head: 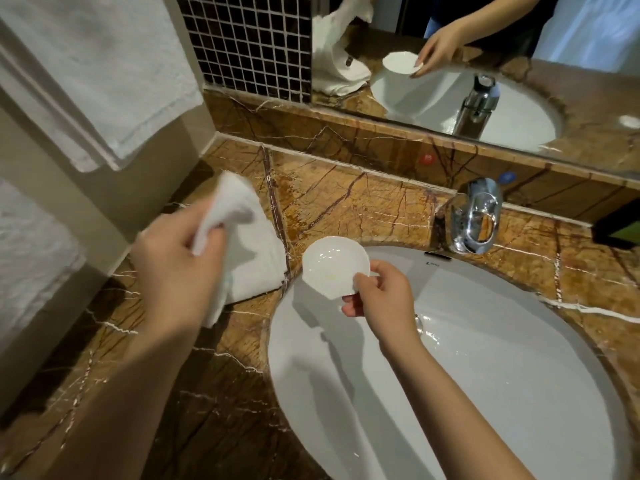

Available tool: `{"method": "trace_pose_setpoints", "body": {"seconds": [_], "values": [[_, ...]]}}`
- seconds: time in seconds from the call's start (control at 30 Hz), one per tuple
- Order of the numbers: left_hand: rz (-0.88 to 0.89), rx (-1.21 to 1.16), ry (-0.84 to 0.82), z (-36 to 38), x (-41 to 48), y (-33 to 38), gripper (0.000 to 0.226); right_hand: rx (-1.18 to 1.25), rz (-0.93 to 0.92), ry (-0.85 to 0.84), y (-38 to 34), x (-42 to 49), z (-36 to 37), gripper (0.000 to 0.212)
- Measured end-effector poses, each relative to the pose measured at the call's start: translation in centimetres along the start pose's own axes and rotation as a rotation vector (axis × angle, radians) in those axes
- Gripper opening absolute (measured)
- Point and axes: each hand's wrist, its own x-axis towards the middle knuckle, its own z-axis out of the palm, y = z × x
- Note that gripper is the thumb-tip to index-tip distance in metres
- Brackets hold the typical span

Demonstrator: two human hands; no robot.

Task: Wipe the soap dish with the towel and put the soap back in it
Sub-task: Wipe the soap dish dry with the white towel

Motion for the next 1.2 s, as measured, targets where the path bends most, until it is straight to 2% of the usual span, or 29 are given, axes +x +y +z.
{"method": "trace_pose_setpoints", "body": {"seconds": [0.23,0.33,0.47,0.6,0.73,0.93,1.03,1.07,1.1,1.2], "values": [[0.564,0.215,-0.509,4.6,-4.1,0.0,0.042,-0.112,-0.168,-0.093,-0.9,-0.5,2.3,0.028],[0.594,0.246,-0.672,5.4,-4.0,-0.6,0.048,-0.132,-0.212,-0.072,-0.8,-0.3,2.2,0.026],[0.645,0.296,-0.771,5.8,-3.4,-0.9,0.046,-0.1,-0.162,-0.022,-0.4,-0.4,1.9,0.028],[0.687,0.332,-0.76,5.4,-3.1,-0.8,0.042,-0.096,-0.148,0.059,-0.3,-0.3,1.9,0.029],[0.687,0.241,-0.738,4.6,-3.5,-0.7,0.038,-0.092,-0.153,0.103,-0.5,0.0,1.8,0.027],[0.67,0.072,-0.511,4.4,-6.3,-0.4,0.033,-0.168,-0.224,0.179,-0.5,1.0,1.4,0.022],[0.717,0.063,-0.489,4.5,-7.1,-0.7,0.024,-0.1,-0.202,0.183,-1.1,1.2,1.1,0.024],[0.677,0.049,-0.52,4.3,-7.4,-0.8,0.025,-0.043,-0.196,0.19,-1.6,1.4,0.9,0.026],[0.564,-0.012,-0.569,4.1,-7.8,-1.0,0.028,0.005,-0.203,0.193,-2.2,1.7,0.4,0.029],[-0.087,-0.347,-0.628,3.4,-7.2,-0.5,0.032,0.068,-0.293,0.102,-4.4,2.5,-0.8,0.033]]}}
